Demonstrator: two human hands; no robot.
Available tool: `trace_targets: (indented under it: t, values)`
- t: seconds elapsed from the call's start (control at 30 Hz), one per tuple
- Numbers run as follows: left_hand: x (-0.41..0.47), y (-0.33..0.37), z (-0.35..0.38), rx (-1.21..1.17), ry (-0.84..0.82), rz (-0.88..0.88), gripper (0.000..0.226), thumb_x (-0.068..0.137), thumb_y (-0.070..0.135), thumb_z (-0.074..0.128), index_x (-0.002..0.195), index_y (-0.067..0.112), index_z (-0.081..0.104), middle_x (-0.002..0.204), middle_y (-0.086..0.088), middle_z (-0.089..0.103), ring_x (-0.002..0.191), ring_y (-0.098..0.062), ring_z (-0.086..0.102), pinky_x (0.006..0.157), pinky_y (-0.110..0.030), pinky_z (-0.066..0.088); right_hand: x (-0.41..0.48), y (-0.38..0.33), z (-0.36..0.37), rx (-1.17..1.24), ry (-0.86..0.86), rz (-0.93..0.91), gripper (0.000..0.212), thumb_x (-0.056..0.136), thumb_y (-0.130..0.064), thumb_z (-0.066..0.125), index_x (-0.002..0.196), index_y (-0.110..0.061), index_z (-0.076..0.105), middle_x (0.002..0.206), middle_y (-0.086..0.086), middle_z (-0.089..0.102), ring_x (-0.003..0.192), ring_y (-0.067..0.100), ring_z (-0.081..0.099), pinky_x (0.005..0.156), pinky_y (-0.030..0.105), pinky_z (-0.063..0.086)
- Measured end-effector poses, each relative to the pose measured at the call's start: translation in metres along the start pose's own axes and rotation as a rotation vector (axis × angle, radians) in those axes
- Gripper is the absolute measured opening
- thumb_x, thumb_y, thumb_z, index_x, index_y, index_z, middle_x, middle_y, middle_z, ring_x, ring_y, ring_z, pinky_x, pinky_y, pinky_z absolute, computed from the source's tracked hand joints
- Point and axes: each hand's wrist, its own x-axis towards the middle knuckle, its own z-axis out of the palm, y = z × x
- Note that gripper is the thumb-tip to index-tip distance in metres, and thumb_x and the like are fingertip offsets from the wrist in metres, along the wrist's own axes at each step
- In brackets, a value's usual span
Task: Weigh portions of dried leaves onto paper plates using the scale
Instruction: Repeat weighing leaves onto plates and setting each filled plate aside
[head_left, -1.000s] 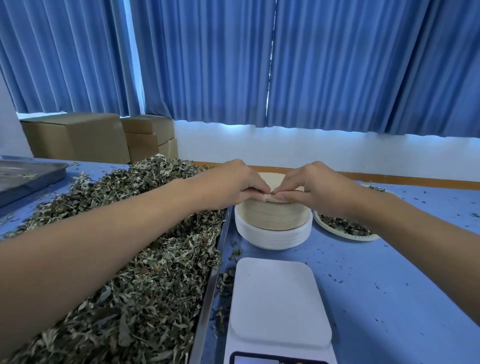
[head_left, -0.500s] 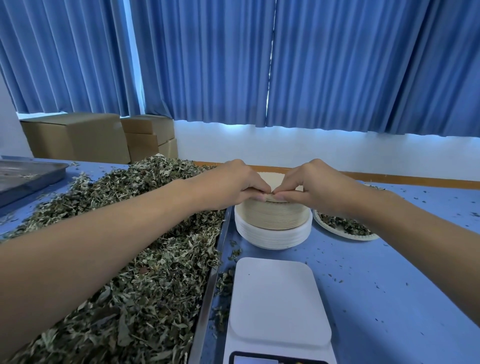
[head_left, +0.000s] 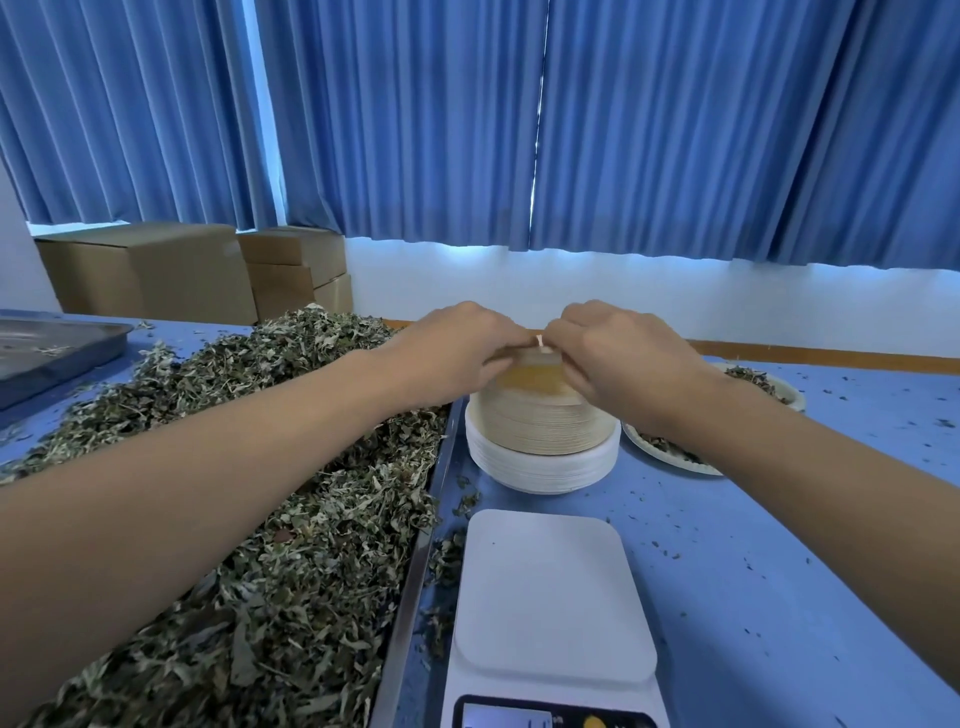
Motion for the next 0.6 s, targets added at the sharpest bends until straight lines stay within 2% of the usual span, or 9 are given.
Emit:
trace_targets:
  t: [0.07, 0.17, 0.3, 0.4, 0.5, 0.6]
  values:
    - [-0.001, 0.002, -0.005, 0.052, 0.1, 0.012, 0.024, 0.103, 0.025, 0.053, 0.12, 0.021, 0.069, 0.108, 0.002, 0.073, 0.099, -0.022, 0.064, 0.083, -0.041, 0.052, -0.004, -0.001, -0.003, 0.003, 0.084, 0.013, 0.021, 0.101, -0.013, 0.046, 0.117, -0.014, 0.059, 0.109, 0.003, 0.055, 0.104, 0.026, 0.051, 0.067, 0.04, 0.049]
    - [-0.011, 0.01, -0.013, 0.057, 0.254, 0.095, 0.025, 0.104, 0.022, 0.053, 0.12, 0.016, 0.07, 0.103, -0.002, 0.073, 0.098, -0.027, 0.065, 0.082, -0.046, 0.051, -0.018, -0.002, -0.014, 0.021, 0.283, 0.015, 0.021, 0.101, -0.013, 0.049, 0.11, -0.01, 0.068, 0.105, 0.004, 0.064, 0.1, 0.028, 0.057, 0.062, 0.042, 0.05]
    - [-0.047, 0.033, -0.016, 0.063, 0.305, 0.25, 0.022, 0.101, 0.013, 0.058, 0.116, 0.01, 0.073, 0.1, -0.005, 0.075, 0.094, -0.029, 0.069, 0.08, -0.046, 0.053, -0.062, -0.02, -0.027, 0.08, 0.465, -0.054, 0.011, 0.091, -0.003, 0.069, 0.098, -0.009, 0.076, 0.089, 0.007, 0.07, 0.08, 0.035, 0.065, 0.05, 0.04, 0.049]
    - [-0.089, 0.058, -0.007, 0.06, 0.337, 0.386, 0.02, 0.093, 0.002, 0.065, 0.109, 0.006, 0.076, 0.101, -0.004, 0.077, 0.094, -0.026, 0.072, 0.079, -0.044, 0.056, -0.112, -0.049, -0.023, 0.156, 0.512, -0.099, 0.022, 0.082, 0.008, 0.072, 0.098, -0.006, 0.078, 0.086, 0.008, 0.07, 0.071, 0.034, 0.064, 0.05, 0.038, 0.049]
    - [-0.127, 0.077, 0.009, 0.035, 0.276, 0.467, 0.023, 0.089, 0.001, 0.069, 0.109, 0.008, 0.077, 0.101, -0.001, 0.077, 0.09, -0.023, 0.073, 0.076, -0.039, 0.057, -0.157, -0.076, -0.014, 0.226, 0.463, -0.135, 0.02, 0.086, -0.001, 0.07, 0.103, -0.008, 0.079, 0.089, 0.005, 0.071, 0.072, 0.03, 0.065, 0.051, 0.033, 0.047]
    - [-0.145, 0.087, 0.021, 0.061, 0.034, 0.453, 0.027, 0.089, 0.007, 0.071, 0.115, 0.015, 0.076, 0.104, 0.003, 0.077, 0.09, -0.022, 0.072, 0.079, -0.037, 0.057, -0.176, -0.091, 0.0, 0.295, 0.327, -0.201, 0.018, 0.09, -0.009, 0.074, 0.106, -0.014, 0.08, 0.089, 0.0, 0.071, 0.075, 0.024, 0.068, 0.051, 0.03, 0.051]
